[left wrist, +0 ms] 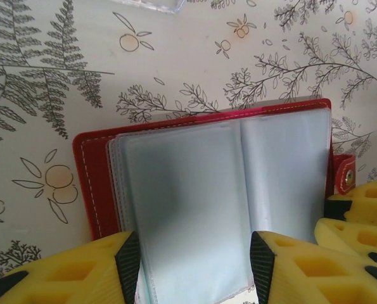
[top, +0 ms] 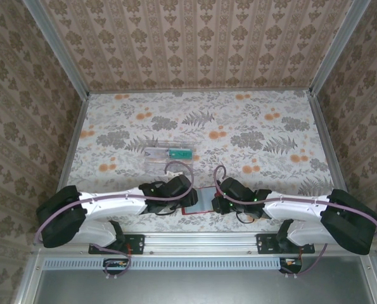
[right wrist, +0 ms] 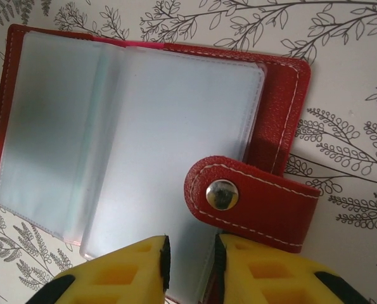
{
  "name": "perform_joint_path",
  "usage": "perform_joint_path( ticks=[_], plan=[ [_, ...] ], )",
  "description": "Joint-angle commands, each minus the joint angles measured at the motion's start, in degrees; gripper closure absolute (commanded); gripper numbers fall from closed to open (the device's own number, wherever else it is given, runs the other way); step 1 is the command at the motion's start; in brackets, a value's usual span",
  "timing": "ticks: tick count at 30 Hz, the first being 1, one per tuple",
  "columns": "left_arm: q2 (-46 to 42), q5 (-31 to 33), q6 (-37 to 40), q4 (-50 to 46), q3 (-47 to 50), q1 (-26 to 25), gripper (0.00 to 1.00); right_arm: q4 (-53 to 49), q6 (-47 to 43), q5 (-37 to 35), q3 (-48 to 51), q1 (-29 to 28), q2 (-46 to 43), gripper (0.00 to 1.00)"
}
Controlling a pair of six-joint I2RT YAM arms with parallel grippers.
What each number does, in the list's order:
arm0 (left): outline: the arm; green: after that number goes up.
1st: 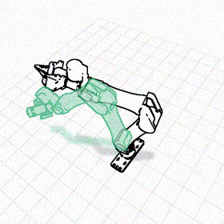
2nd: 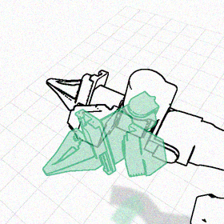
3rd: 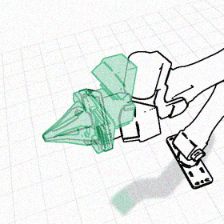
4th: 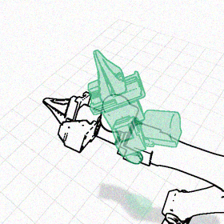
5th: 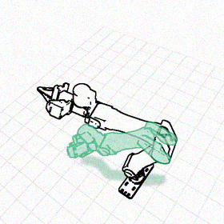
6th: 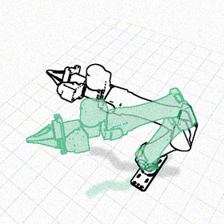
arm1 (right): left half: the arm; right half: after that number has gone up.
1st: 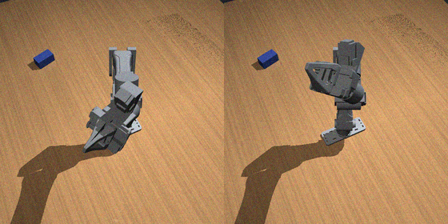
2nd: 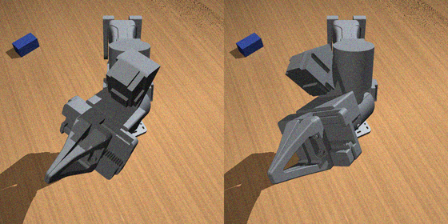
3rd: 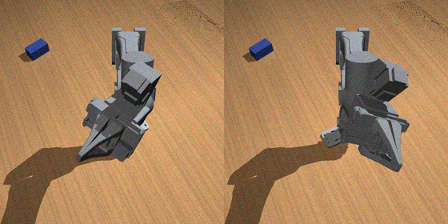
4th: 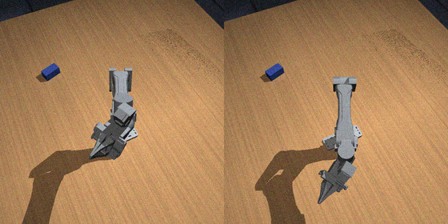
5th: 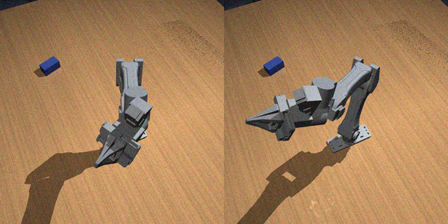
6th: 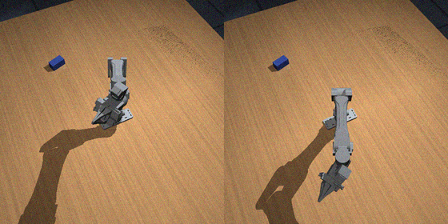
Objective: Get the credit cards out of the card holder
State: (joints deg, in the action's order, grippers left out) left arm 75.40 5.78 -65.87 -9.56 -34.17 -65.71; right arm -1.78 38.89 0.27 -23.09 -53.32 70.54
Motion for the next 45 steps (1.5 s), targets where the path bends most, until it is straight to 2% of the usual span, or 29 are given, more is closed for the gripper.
perform_joint_path(
  ticks=[1,13,22,30,45],
  plan=[
    [0.86,-1.24,-1.28,1.51,-1.20,-0.60,0.49,0.17,0.81,-1.78,0.84,-0.29,-1.11,0.70],
    [3.51,-1.91,-2.56,1.70,-0.72,-0.59,0.50,0.81,1.10,-1.92,1.47,-0.31,-1.11,0.69],
    [2.21,0.22,-2.59,-1.88,-1.27,-0.91,0.50,1.15,1.18,-1.94,1.56,-0.37,-0.78,0.69],
    [5.27,-2.00,-1.92,0.56,-1.86,-1.02,0.50,1.26,1.25,-1.77,1.36,-0.37,-0.32,0.69],
    [5.55,-5.95,4.99,8.16,-6.30,-2.39,0.47,0.93,1.75,-2.79,1.54,-0.29,-0.44,0.68]
  ],
)
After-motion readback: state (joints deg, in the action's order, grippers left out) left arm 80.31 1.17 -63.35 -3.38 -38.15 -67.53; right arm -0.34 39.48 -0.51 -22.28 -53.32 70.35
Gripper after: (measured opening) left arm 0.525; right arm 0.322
